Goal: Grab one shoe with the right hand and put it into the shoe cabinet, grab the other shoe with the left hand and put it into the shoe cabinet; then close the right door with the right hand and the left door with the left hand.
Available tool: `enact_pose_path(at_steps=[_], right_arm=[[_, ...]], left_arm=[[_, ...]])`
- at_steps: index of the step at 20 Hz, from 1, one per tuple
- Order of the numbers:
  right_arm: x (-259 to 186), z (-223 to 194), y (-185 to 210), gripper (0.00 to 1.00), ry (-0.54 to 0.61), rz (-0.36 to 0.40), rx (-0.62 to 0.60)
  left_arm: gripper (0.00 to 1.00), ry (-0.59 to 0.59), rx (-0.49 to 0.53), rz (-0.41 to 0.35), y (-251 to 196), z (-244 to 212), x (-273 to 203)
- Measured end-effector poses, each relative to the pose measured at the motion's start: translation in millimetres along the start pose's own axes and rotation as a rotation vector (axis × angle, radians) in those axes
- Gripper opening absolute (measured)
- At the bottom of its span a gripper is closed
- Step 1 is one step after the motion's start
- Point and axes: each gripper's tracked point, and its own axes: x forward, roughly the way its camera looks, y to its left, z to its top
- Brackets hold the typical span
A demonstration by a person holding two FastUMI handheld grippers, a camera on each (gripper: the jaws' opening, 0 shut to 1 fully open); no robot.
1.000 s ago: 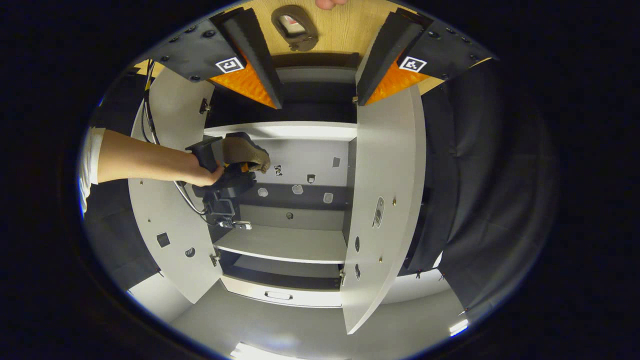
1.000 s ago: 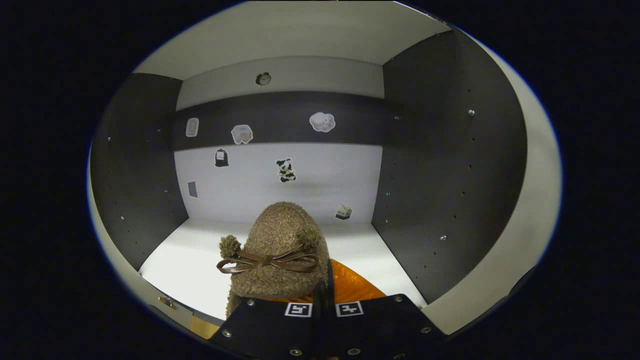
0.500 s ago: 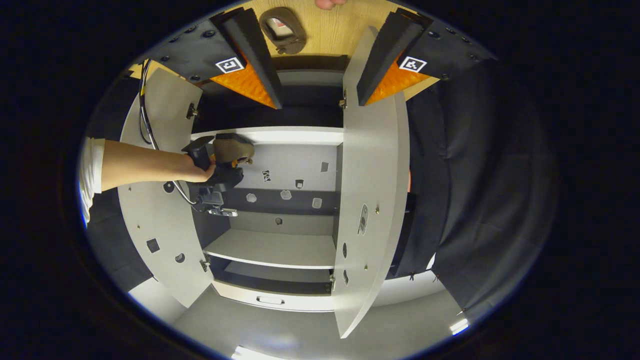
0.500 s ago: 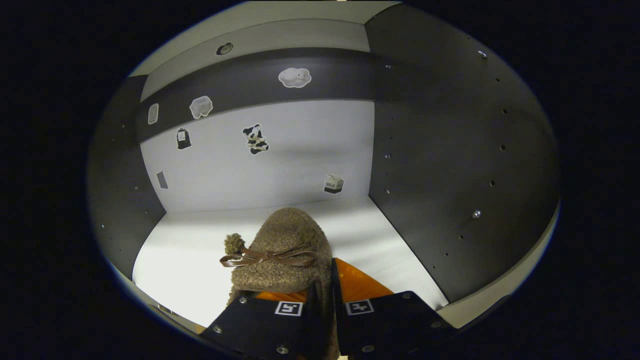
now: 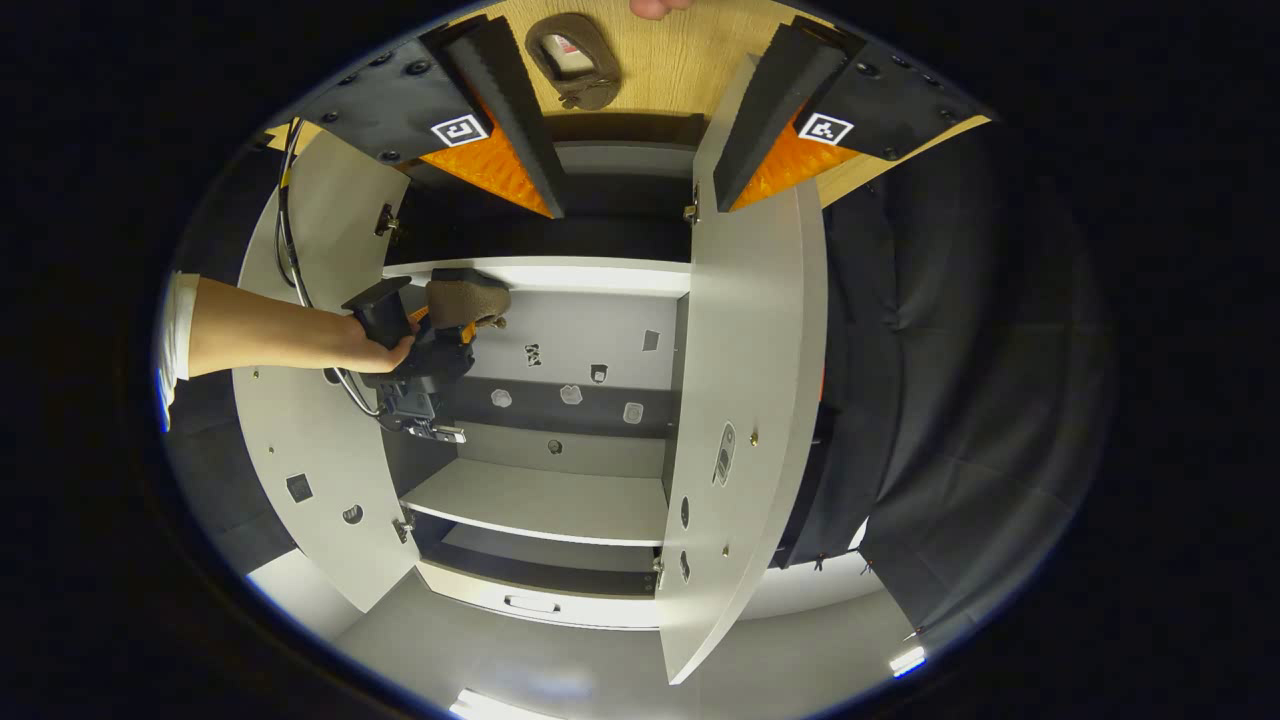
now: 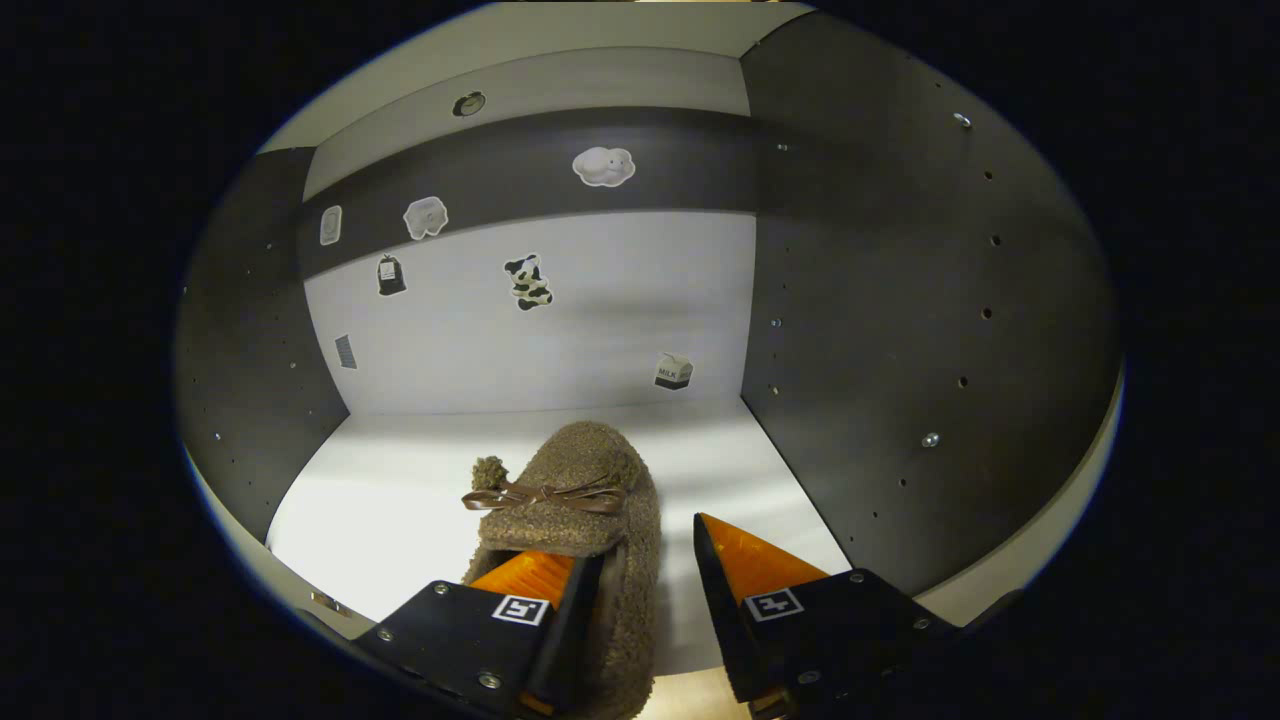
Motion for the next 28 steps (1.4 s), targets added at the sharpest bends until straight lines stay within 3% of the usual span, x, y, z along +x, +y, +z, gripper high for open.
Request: enact_pose_path(at_steps=[2,6,9,16,18,22,28], right_arm=[[-12.7,2.6,1.1,0.6,-0.015,0.012,-0.023],[-48.2,12.5,2.6,0.64,-0.078,0.018,-0.104],[-85.6,23.5,18.9,0.67,-0.142,0.079,-0.131],[-176.1,18.4,46.1,0.93,-0.314,0.222,-0.134],[-198.0,12.9,49.3,0.93,-0.381,0.256,-0.127],[-239.6,-4.3,37.6,0.94,-0.543,0.227,-0.175],[-287.1,-57.1,28.1,0.94,-0.644,0.257,-0.129]], left_arm=[[0.99,-0.003,-0.003,-0.009,-4.2,0.9,0.6],[0.94,-0.001,-0.01,-0.03,-13.8,-1.1,-0.1],[0.97,-0.003,-0.022,-0.037,-17.9,-1.4,-0.6],[0.96,0.006,-0.039,-0.038,-19.9,-4.3,-2.9],[0.96,0.018,-0.046,-0.037,-22.1,-7.4,-2.4],[0.96,0.035,-0.041,-0.029,-24.4,-11.1,-2.6],[0.97,0.068,-0.029,-0.023,-30.0,-21.1,-2.2]])
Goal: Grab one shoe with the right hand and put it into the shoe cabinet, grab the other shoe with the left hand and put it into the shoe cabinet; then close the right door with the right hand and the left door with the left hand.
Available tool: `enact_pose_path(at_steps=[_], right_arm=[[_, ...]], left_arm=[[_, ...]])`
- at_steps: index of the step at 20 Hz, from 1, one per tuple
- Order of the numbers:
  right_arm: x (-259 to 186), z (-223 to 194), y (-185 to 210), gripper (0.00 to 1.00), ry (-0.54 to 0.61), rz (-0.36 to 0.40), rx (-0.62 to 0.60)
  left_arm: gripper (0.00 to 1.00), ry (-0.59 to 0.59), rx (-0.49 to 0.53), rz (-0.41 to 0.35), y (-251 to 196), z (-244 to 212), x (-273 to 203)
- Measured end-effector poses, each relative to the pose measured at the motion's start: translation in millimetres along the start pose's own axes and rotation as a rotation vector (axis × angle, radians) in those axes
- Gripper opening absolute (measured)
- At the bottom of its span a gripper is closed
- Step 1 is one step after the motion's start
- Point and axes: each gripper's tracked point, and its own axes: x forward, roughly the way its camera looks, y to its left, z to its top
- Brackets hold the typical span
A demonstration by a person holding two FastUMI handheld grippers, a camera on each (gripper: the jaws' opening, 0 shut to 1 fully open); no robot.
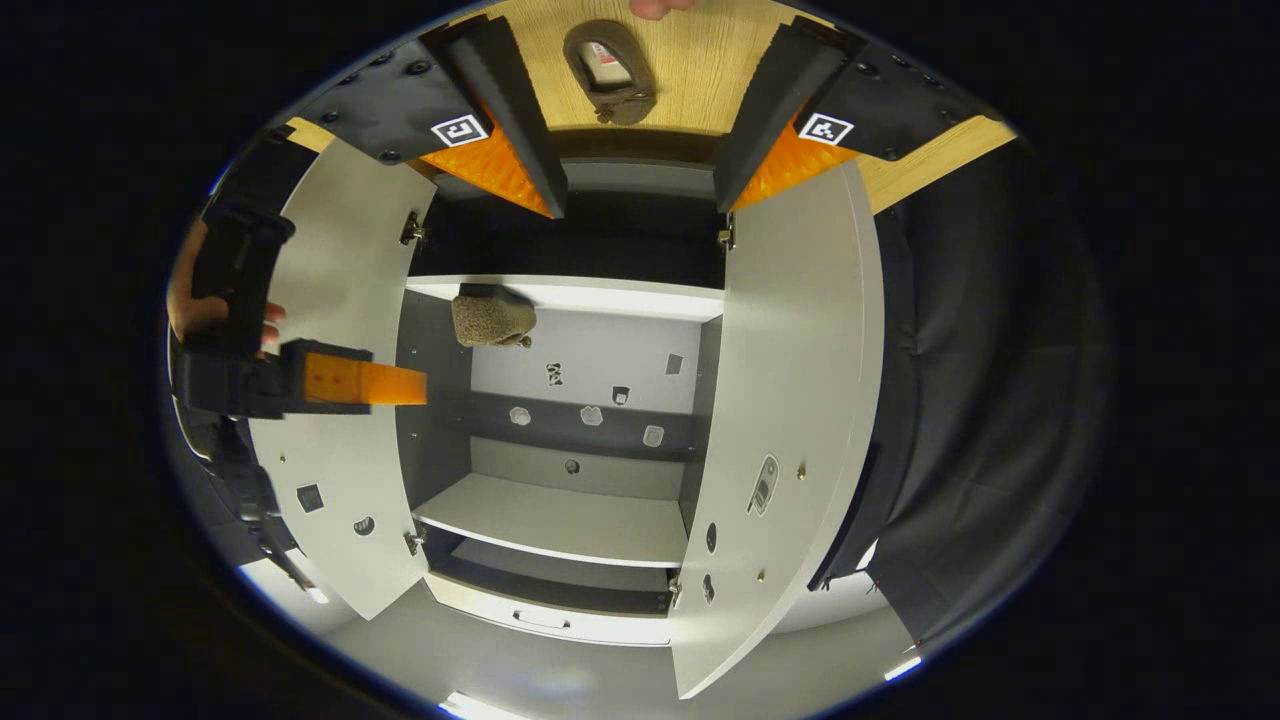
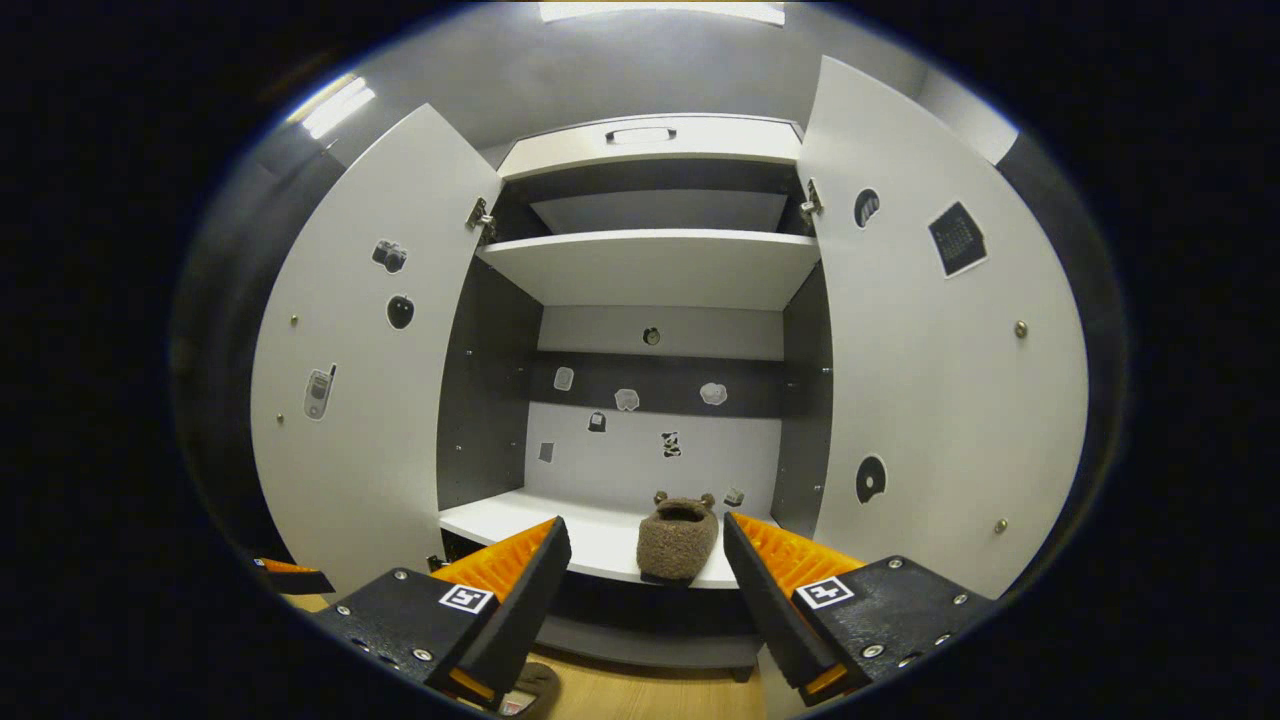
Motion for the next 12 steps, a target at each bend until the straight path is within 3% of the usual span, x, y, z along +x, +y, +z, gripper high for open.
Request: enact_pose_path(at_steps=[2,3,9,12], right_arm=[[-20.7,-12.9,-5.5,0.98,0.004,-0.021,-0.004],[-31.3,-20.9,-7.6,0.94,0.012,-0.032,-0.001],[-76.4,-64.8,-20.5,0.94,0.054,-0.087,-0.011],[-88.2,-72.1,-28.6,0.94,0.06,-0.117,-0.008]], left_arm=[[0.96,0.016,0.002,0.002,-1.1,-6.7,1.6],[0.96,0.03,0.001,0.001,-1.8,-12.5,1.9],[0.97,0.11,0.057,0.015,1.5,-43.6,4.3],[0.99,0.172,0.029,-0.015,-5.1,-62.9,14.8]])
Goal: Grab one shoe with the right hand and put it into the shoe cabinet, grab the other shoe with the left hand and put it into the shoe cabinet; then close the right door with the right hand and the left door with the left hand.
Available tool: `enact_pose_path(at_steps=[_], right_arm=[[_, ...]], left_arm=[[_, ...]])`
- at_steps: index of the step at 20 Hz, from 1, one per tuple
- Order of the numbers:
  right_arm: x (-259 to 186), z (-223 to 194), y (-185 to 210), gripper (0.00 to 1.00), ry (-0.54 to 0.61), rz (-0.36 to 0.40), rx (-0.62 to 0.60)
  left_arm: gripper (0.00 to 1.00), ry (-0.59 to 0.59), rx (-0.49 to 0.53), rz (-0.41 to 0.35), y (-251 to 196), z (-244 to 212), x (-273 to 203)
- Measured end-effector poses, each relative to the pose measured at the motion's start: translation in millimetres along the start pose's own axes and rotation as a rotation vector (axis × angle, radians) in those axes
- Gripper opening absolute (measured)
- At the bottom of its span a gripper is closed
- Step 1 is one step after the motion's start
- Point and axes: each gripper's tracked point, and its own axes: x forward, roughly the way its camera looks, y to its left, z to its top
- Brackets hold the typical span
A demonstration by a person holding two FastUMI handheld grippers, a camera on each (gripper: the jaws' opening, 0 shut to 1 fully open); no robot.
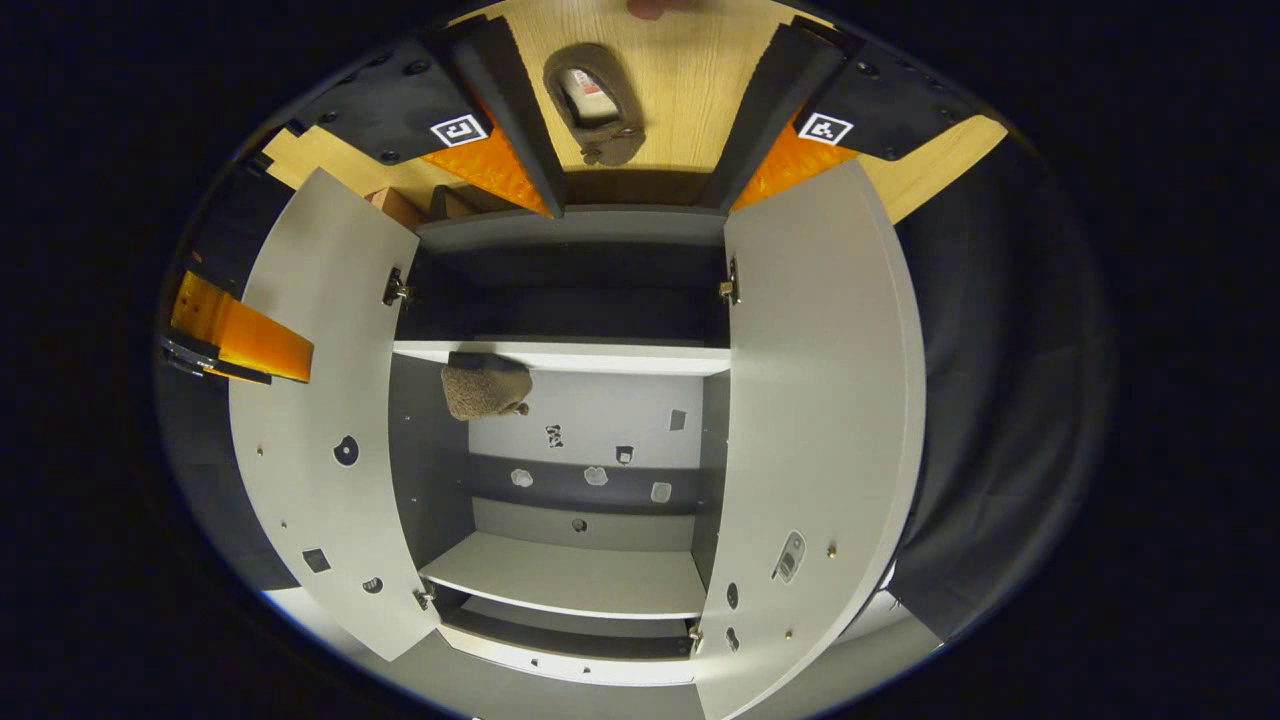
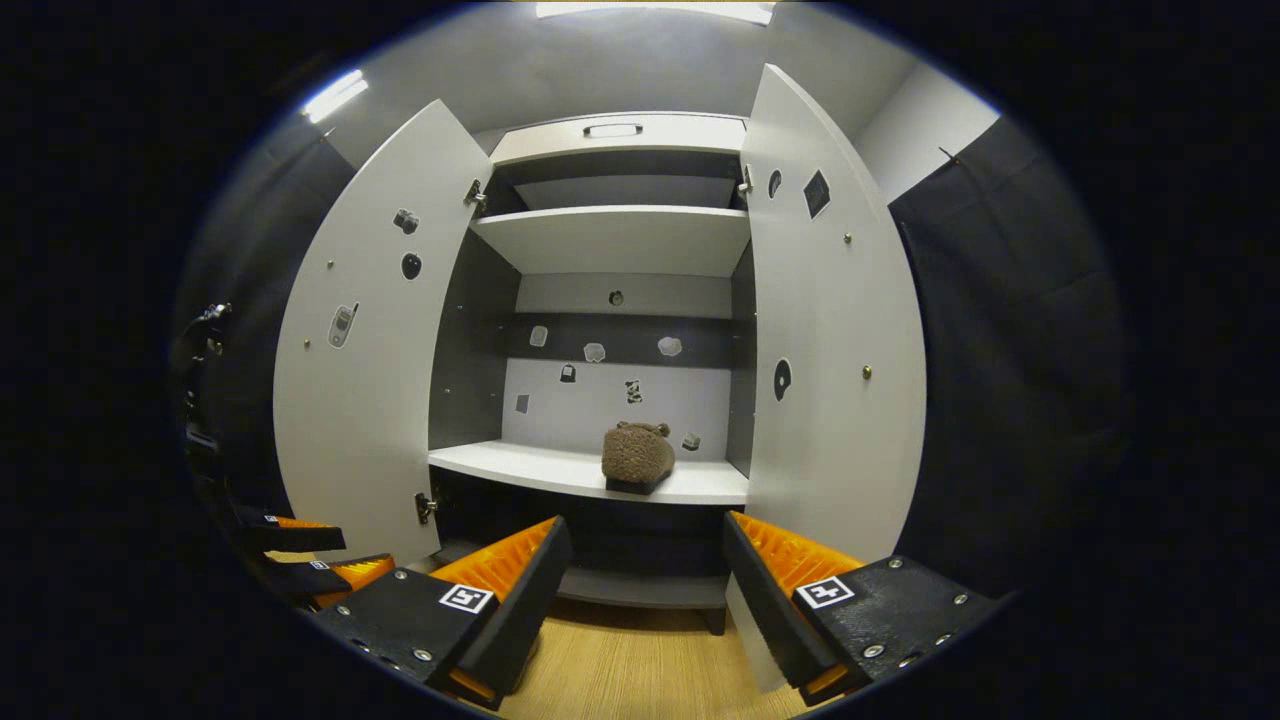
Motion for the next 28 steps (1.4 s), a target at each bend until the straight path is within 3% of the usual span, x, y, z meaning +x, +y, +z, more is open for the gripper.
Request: enact_pose_path(at_steps=[1,9,13,20,26,27,28], right_arm=[[-3.2,-1.2,-2.7,0.94,-0.002,-0.011,-0.002],[-19.8,-10.9,-31.6,0.94,0.005,-0.072,0.001],[-23.1,-23.3,-44.8,0.94,0.039,-0.099,-0.002],[-29.4,-31.9,-61.0,0.94,0.071,-0.152,-0.002],[-29.6,-39.3,-62.1,0.94,0.1,-0.159,-0.006],[-28.5,-40.1,-60.1,0.94,0.103,-0.154,-0.004],[-27.8,-40.3,-57.9,0.94,0.105,-0.148,-0.003]], left_arm=[[0.94,0.031,-0.021,-0.01,-2.8,-9.1,6.8],[1.0,0.42,-0.114,-0.036,0.2,-155.0,65.7],[0.98,0.533,-0.09,-0.002,9.4,-211.3,84.4],[0.98,0.53,-0.07,-0.001,19.1,-238.2,127.9],[0.98,0.477,-0.055,0.0,17.8,-234.8,146.2],[0.97,0.465,-0.057,0.001,18.8,-233.0,147.8],[0.9,0.458,-0.071,0.001,16.8,-233.6,147.2]])
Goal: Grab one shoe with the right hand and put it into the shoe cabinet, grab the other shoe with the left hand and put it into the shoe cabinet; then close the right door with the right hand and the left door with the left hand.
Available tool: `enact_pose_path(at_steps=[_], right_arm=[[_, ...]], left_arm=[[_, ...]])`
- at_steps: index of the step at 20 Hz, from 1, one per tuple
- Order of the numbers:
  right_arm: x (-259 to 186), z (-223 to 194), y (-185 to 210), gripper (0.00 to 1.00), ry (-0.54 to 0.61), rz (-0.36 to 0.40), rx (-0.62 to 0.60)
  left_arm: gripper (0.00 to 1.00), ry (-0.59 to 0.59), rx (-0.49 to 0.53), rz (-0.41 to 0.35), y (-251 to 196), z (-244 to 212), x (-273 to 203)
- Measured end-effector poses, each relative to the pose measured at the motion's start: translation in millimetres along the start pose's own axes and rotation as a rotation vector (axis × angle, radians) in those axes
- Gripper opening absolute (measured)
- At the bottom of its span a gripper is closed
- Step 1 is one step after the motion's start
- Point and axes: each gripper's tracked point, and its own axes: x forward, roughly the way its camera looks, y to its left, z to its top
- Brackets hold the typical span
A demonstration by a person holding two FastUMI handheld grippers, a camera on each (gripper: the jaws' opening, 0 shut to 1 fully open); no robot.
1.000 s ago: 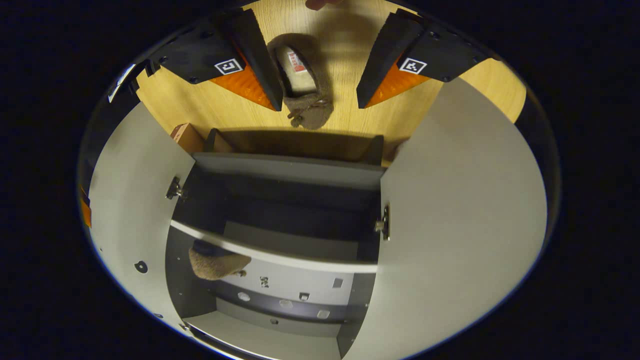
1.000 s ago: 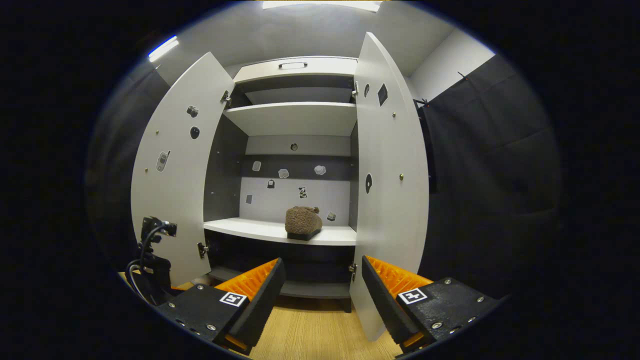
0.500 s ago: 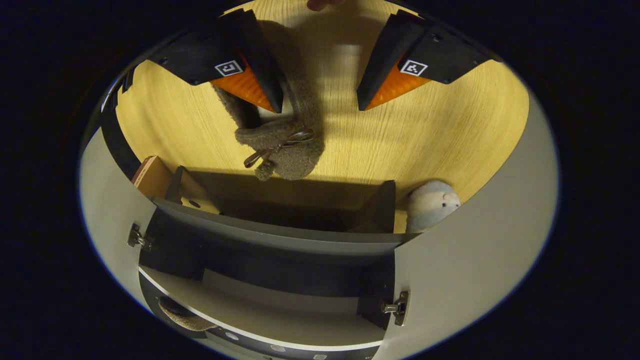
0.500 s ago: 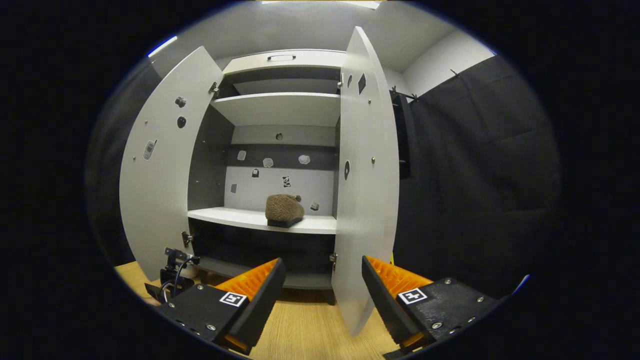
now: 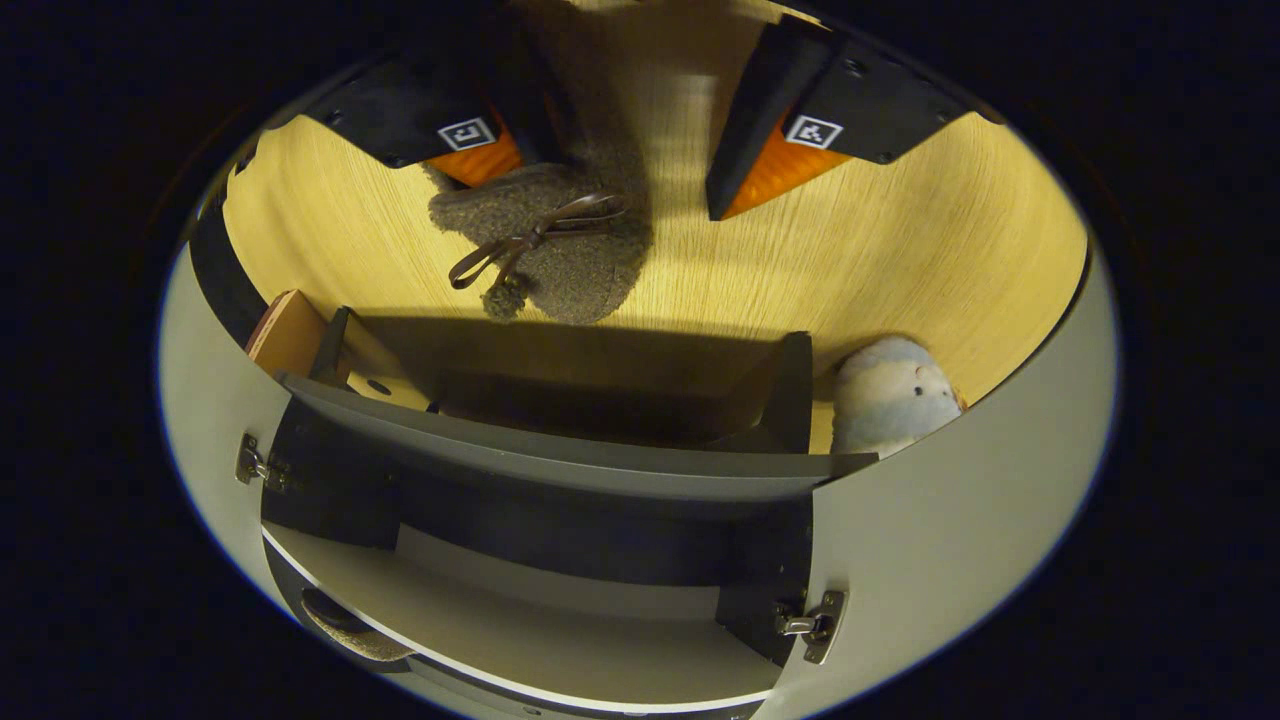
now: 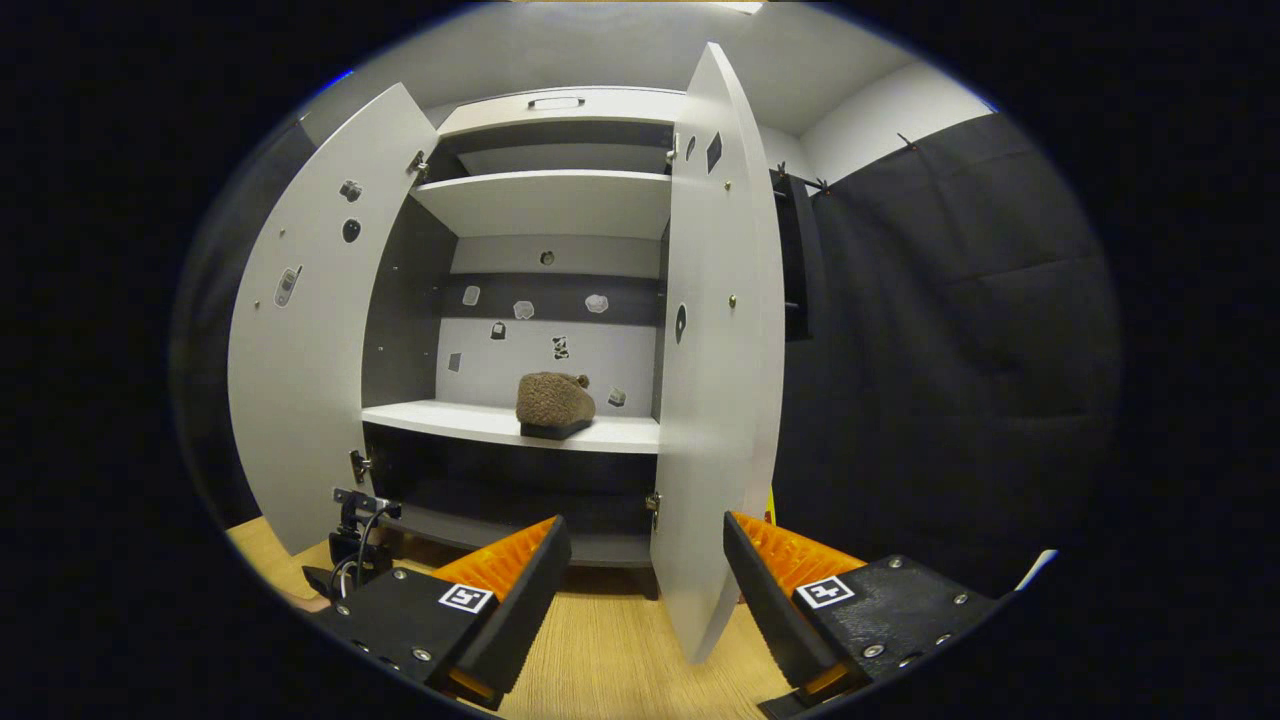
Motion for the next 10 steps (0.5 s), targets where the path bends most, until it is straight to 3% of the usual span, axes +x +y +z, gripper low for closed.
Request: enact_pose_path(at_steps=[1,4,6,10], right_arm=[[-0.4,0.4,1.3,0.94,-0.001,0.006,-0.001],[0.0,0.9,6.8,0.94,-0.005,0.023,-0.007],[-2.1,-0.4,9.2,0.94,-0.004,0.033,-0.004],[-0.6,-2.9,10.9,0.94,-0.003,0.043,-0.003]], left_arm=[[0.72,-0.005,-0.021,-0.013,-6.1,0.9,0.3],[0.15,-0.03,-0.002,0.047,4.5,5.5,-2.9],[0.11,-0.032,-0.024,0.037,3.5,11.3,-18.6],[0.1,-0.201,0.043,0.038,-8.6,69.5,-101.9]])
